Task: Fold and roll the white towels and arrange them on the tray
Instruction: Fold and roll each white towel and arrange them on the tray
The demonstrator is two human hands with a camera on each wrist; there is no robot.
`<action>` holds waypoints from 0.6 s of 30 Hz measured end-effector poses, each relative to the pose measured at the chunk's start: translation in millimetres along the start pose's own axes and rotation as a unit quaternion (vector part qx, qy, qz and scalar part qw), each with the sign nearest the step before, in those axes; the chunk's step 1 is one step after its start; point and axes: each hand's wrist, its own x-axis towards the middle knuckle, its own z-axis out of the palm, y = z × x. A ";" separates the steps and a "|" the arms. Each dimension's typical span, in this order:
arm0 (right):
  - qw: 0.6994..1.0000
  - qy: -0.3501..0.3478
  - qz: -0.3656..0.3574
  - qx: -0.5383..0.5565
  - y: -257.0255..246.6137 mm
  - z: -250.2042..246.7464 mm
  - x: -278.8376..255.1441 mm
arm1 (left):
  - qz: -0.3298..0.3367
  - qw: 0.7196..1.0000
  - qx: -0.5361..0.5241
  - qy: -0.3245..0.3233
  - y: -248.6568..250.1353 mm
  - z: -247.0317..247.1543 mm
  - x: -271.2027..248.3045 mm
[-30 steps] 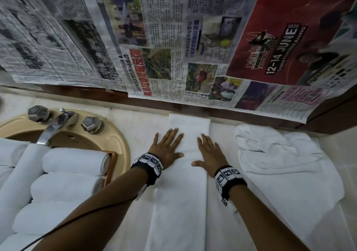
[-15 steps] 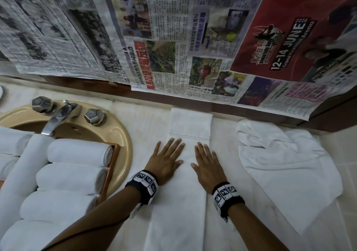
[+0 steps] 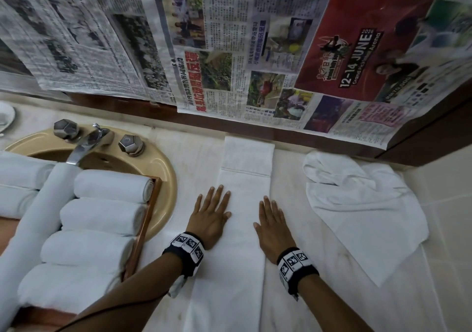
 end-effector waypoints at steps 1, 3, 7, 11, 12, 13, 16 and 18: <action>1.000 0.013 0.003 -0.004 -5.2 -0.2 -2.4 | 0.002 1.000 -0.006 0.004 3.9 1.5 -3.3; 0.999 0.027 -0.006 -0.020 -17.7 5.6 -9.1 | 0.048 0.999 -0.002 0.013 13.6 8.8 -13.7; 0.999 0.019 -0.012 -0.029 -26.4 19.8 -34.4 | 0.084 0.996 0.026 0.011 13.4 24.0 -37.8; 0.998 0.041 0.054 -0.011 -26.2 23.7 -47.9 | 0.027 0.999 0.024 0.012 2.6 21.3 -52.1; 0.997 0.052 0.052 -0.009 -31.6 24.9 -50.3 | 0.027 0.999 0.020 0.016 4.0 21.6 -57.6; 0.997 0.062 0.037 -0.012 -38.0 28.4 -53.4 | 0.038 0.999 0.014 0.021 7.1 23.3 -63.9; 0.997 0.067 -0.033 -0.030 -55.8 44.4 -74.6 | 0.106 0.994 -0.008 -0.001 15.7 32.4 -86.6; 0.997 0.057 -0.038 -0.031 -54.7 51.6 -90.3 | 0.116 0.993 0.007 -0.006 9.6 35.8 -96.2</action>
